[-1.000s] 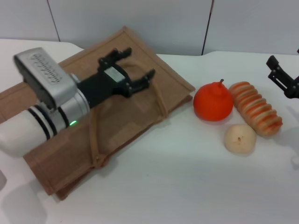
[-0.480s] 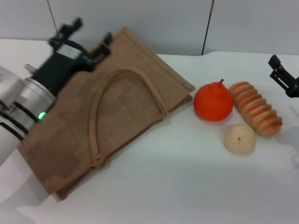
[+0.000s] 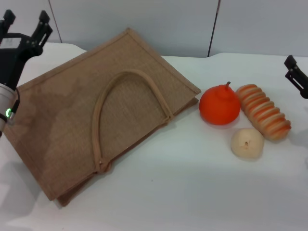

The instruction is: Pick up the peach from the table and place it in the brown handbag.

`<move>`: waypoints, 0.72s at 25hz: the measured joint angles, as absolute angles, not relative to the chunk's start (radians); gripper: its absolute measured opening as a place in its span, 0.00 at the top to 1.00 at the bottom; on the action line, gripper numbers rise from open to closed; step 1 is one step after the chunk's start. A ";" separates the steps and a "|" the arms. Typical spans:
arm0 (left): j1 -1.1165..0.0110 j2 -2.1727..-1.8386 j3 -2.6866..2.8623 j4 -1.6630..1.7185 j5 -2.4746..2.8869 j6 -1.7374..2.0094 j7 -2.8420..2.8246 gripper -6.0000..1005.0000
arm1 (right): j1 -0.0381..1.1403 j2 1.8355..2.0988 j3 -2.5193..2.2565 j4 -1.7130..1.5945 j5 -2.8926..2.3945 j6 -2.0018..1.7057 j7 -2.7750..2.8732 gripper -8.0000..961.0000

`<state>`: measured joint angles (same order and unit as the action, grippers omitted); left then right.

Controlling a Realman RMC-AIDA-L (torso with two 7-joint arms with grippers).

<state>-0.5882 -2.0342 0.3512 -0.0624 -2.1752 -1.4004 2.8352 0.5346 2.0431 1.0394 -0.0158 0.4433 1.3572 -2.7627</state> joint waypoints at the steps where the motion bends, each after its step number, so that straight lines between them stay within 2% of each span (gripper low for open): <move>1: -0.588 -2.033 0.351 -0.064 -2.189 -1.400 2.833 0.14 | 0.534 2.043 1.047 -0.016 0.443 1.354 -2.763 0.08; 18: -0.587 -2.032 0.357 -0.064 -2.189 -1.400 2.832 0.14 | 0.534 2.043 1.048 -0.015 0.443 1.347 -2.761 0.08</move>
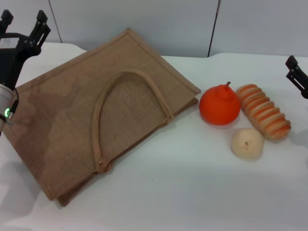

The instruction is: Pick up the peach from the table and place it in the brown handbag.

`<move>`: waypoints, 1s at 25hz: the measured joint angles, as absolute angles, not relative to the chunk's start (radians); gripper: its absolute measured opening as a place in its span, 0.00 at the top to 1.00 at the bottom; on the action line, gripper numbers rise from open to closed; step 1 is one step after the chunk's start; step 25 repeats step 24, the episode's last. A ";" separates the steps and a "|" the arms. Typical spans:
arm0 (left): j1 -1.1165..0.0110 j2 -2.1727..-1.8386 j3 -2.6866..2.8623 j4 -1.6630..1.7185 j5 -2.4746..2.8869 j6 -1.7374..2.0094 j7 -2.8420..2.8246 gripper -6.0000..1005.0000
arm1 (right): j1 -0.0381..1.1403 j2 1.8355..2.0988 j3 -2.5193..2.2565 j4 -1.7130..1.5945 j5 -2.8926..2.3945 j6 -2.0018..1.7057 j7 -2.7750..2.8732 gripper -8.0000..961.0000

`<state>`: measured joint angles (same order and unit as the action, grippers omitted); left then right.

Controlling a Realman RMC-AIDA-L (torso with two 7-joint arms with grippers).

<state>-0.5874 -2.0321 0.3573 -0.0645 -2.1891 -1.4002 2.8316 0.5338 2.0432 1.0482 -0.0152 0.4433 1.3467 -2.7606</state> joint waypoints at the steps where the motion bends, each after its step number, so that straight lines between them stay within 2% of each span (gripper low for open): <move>1: -0.587 -2.032 0.357 -0.064 -2.189 -1.400 2.832 0.14 | 0.534 2.043 1.049 -0.015 0.443 1.347 -2.760 0.08; 25: -0.587 -2.031 0.355 -0.064 -2.190 -1.396 2.832 0.14 | 0.531 2.043 1.074 -0.017 0.443 1.339 -2.747 0.08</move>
